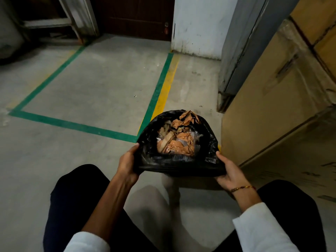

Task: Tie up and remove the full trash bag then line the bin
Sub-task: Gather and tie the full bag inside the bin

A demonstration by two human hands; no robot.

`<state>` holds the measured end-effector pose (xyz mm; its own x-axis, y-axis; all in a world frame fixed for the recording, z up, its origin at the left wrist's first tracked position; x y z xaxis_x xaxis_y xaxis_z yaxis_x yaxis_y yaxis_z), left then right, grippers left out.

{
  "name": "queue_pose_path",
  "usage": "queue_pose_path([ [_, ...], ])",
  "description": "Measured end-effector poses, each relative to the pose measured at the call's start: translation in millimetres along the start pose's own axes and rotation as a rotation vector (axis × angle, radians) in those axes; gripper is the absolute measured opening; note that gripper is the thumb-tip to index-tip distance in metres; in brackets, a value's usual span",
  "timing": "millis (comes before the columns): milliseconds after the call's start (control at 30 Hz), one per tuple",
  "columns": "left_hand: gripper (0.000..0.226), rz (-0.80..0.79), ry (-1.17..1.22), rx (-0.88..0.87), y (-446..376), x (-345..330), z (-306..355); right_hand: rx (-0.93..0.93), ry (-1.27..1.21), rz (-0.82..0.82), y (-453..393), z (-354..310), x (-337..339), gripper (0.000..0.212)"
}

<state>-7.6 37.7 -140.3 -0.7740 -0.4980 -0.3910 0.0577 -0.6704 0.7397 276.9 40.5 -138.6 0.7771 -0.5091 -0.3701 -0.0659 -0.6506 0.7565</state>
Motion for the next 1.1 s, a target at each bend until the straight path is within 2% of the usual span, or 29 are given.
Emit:
queue_pose_path([
  [100,0.034,-0.093,-0.263,0.108,9,-3,-1,-0.013,0.201,-0.104,0,3,1,0.027],
  [167,0.039,-0.059,-0.402,0.116,8,1,0,-0.001,0.359,-0.177,1,1,3,0.037],
  [267,0.035,-0.033,-0.322,0.101,1,5,-2,0.001,0.495,-0.203,1,-1,7,0.039],
  [333,0.024,0.009,-0.192,0.068,0,6,-1,0.008,0.433,-0.180,1,-1,10,0.040],
  [433,0.019,0.027,0.019,0.016,0,8,3,-0.004,0.118,-0.119,-2,1,14,0.035],
  [533,0.025,0.003,0.133,0.042,4,3,1,-0.042,-0.094,-0.101,1,4,12,0.026],
  [667,0.035,0.008,0.202,0.080,6,-6,-11,-0.010,-0.209,-0.065,2,6,13,0.034],
  [833,0.040,-0.020,0.201,0.072,0,-9,-13,-0.024,-0.088,0.002,-4,5,13,0.028],
  [1000,0.041,-0.071,0.203,0.058,-7,-6,-6,-0.057,0.097,0.016,-8,0,7,0.040],
  [1100,0.046,-0.073,0.034,0.067,-3,-13,-8,-0.035,0.263,-0.019,-10,-8,9,0.051],
])
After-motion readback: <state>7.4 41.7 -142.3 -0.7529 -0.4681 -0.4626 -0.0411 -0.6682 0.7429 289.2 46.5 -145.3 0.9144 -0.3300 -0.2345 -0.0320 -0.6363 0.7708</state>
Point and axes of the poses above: each hand's wrist, its own y-axis away from the middle knuckle, its own x-axis out of the back of the hand, z = x × y, the point moved 3 cm from there along -y, towards the middle knuckle, and after that the axes turned 2 degrees about x, right-handed, at the moved point
